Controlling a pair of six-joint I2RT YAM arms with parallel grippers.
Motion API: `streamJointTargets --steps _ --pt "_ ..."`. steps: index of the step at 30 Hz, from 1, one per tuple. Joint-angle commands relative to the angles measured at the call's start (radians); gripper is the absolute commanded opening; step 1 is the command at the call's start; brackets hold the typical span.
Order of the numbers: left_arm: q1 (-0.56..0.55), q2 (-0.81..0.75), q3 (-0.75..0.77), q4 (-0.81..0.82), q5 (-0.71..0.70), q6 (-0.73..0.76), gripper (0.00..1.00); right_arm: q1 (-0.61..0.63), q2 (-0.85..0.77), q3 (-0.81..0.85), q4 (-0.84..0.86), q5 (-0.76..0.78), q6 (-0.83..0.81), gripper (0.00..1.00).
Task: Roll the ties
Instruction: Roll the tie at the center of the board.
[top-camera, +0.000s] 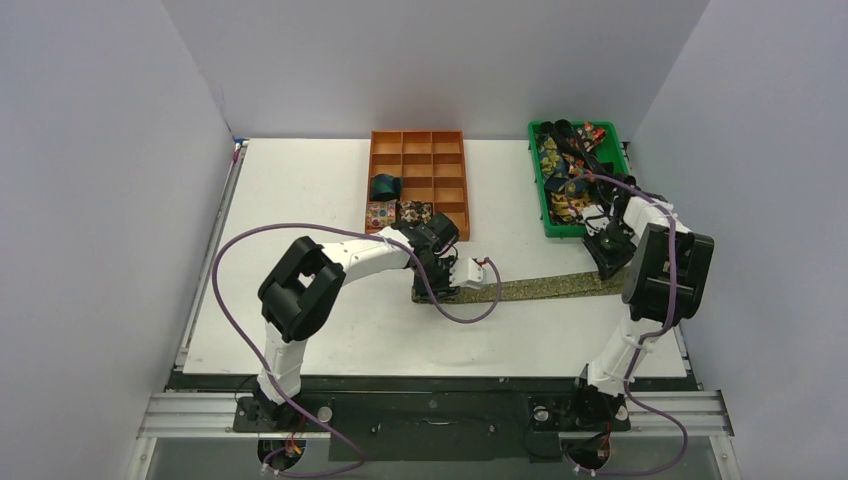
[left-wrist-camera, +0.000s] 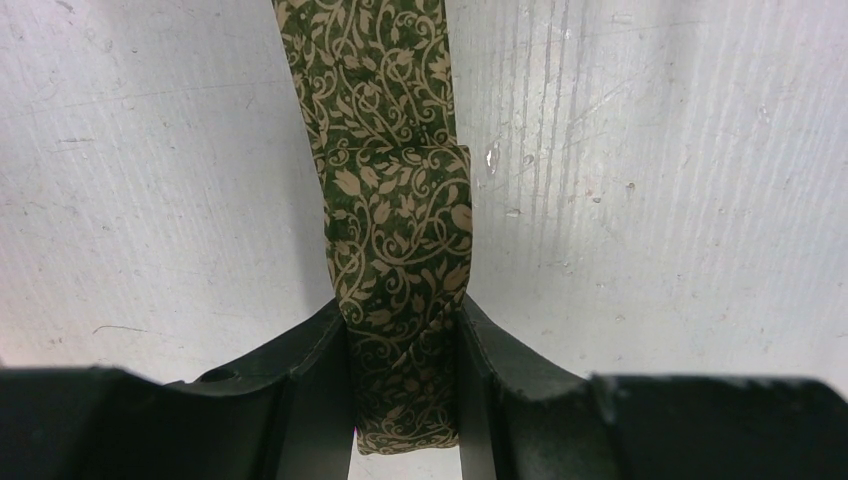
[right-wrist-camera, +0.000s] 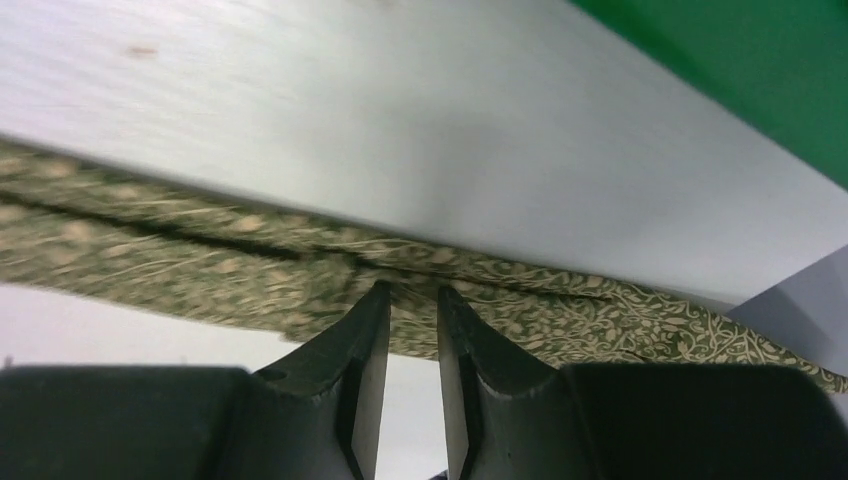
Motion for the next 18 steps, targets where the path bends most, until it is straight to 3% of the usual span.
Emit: streamJointTargets --steps 1,9,18 --pt "-0.006 0.046 0.008 0.009 0.001 -0.030 0.32 -0.061 0.053 -0.016 0.075 0.190 0.017 0.21" --pt "-0.031 0.099 0.086 0.023 0.030 -0.102 0.32 -0.169 0.071 -0.072 0.083 0.305 -0.018 0.20" --pt "-0.081 0.181 0.160 0.064 0.066 -0.221 0.32 -0.201 0.123 0.042 0.111 0.283 0.019 0.21"
